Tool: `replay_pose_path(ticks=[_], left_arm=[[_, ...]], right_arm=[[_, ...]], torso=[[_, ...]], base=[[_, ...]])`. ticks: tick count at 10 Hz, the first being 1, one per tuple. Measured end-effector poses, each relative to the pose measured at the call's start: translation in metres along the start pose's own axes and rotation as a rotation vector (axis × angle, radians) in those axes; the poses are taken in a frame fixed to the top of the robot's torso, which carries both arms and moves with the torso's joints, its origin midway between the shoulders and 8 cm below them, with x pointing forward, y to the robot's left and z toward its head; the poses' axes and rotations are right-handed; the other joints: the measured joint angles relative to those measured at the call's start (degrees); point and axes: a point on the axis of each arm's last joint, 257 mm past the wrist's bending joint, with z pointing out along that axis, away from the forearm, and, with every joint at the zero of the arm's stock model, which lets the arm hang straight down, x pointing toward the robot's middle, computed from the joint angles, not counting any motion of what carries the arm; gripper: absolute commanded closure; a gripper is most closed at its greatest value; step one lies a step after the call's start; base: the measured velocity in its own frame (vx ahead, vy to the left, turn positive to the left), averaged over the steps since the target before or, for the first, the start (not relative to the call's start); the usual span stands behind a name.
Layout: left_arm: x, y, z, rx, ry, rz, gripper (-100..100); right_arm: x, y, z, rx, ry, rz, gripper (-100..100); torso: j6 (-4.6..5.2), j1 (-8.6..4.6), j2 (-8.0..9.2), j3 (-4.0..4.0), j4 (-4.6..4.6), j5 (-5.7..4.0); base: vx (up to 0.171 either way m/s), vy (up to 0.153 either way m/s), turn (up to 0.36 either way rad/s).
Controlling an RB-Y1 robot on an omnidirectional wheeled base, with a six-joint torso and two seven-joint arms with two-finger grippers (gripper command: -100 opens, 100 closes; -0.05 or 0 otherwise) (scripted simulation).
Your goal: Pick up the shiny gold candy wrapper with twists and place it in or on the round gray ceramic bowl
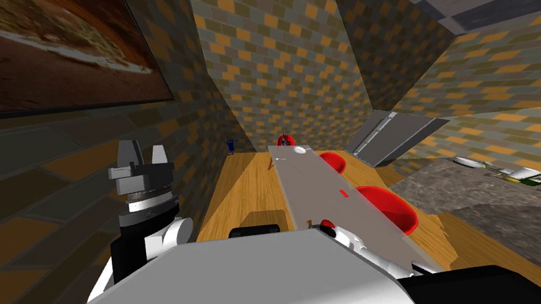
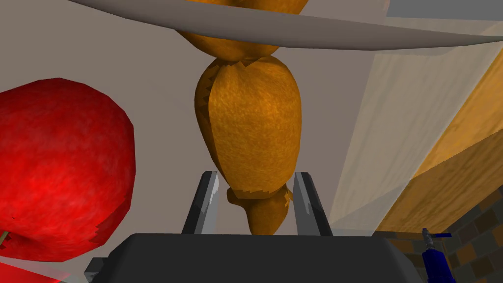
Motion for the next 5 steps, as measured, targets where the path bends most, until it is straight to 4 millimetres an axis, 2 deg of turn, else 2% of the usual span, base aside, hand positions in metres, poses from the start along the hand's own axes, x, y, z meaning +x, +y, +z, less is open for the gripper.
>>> replay_pose_path(ticks=[1, 2, 5], left_arm=[[0.0, 0.0, 0.0, 0.0, 0.0, 0.0, 0], [0.0, 0.0, 0.0, 0.0, 0.0, 0.0, 0], [0.0, 0.0, 0.0, 0.0, 0.0, 0.0, 0]], right_arm=[[0.0, 0.0, 0.0, 0.0, 0.001, -0.001, 0], [0.0, 0.0, 0.0, 0.0, 0.001, -0.001, 100], [-0.049, -0.018, -0.005, 0.012, -0.084, -0.034, 100]], torso=[[-0.01, -0.07, -0.02, -0.01, -0.01, -0.03], [-0.01, -0.12, -0.03, -0.02, -0.01, -0.03], [-0.11, 0.19, -0.03, 0.01, 0.05, 0.06]], base=[[0.0, 0.0, 0.0], [-0.025, 0.061, -0.001], [-0.017, 0.073, -0.002]])
